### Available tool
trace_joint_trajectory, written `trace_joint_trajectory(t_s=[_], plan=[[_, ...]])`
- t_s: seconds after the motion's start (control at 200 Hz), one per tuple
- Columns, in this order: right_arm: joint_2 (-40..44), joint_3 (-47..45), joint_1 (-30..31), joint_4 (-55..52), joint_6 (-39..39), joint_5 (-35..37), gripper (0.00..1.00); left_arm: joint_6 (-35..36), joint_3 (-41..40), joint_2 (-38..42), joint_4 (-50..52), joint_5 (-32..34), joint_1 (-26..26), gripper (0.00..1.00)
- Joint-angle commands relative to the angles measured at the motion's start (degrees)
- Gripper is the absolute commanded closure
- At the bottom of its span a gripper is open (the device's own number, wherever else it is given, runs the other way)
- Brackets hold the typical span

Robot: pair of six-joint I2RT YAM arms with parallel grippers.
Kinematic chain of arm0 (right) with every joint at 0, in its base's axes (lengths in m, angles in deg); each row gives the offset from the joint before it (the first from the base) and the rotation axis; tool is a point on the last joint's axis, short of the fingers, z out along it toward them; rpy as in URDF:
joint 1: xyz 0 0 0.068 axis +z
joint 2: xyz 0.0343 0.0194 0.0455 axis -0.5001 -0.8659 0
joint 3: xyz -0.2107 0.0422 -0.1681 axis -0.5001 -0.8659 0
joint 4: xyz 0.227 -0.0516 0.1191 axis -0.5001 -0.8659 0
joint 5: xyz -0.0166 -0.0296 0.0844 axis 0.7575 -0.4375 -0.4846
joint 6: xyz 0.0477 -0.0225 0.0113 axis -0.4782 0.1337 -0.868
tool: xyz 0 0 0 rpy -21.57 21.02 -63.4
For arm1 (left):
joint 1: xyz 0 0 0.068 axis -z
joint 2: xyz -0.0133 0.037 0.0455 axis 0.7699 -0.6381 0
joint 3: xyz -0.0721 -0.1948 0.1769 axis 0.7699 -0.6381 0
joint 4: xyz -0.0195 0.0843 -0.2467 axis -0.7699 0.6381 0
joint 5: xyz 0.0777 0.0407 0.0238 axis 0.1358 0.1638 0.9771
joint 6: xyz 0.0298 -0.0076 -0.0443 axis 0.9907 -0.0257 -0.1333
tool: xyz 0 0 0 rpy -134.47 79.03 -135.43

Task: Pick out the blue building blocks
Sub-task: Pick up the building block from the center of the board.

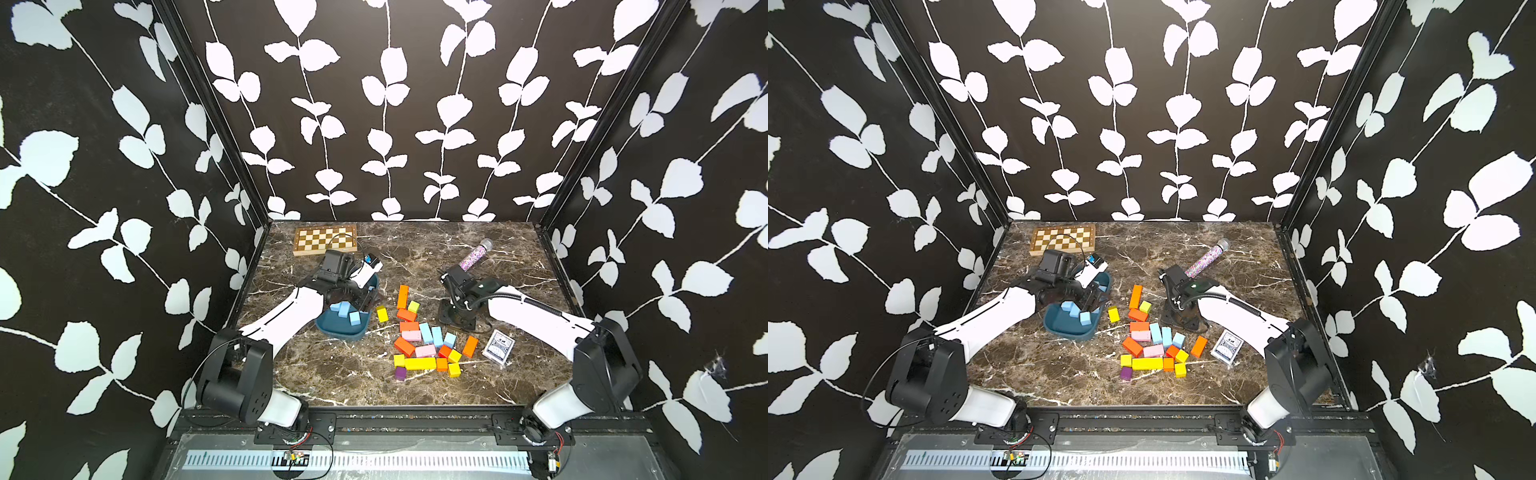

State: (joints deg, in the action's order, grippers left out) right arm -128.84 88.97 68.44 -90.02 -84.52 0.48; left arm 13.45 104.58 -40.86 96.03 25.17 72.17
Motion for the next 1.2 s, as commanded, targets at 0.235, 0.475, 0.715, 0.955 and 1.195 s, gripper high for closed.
trace_joint_trajectory(t_s=[0.235, 0.475, 0.715, 0.955, 1.195], plan=[[-1.5, -0.2, 2.3, -3.5, -2.7, 1.2, 0.48, 2.9, -2.1, 3.3, 1.5, -3.2, 0.8, 0.32], [-1.3, -1.7, 2.3, -3.7, -4.5, 1.9, 0.46, 2.9, -2.9, 4.0, 1.4, -3.5, 0.9, 0.32], [-1.9, -1.7, 2.3, -3.0, -2.8, 1.3, 0.45, 2.9, -2.7, 3.8, 1.1, -3.7, 0.9, 0.32], [-6.3, 1.2, 2.6, -3.4, -2.2, 0.8, 0.45, 2.7, -2.8, 3.4, 1.1, -3.8, 1.0, 0.32], [-8.1, 0.6, 2.6, -4.5, -4.7, 2.8, 0.45, 2.7, -2.8, 3.1, 1.0, -3.8, 0.9, 0.32]])
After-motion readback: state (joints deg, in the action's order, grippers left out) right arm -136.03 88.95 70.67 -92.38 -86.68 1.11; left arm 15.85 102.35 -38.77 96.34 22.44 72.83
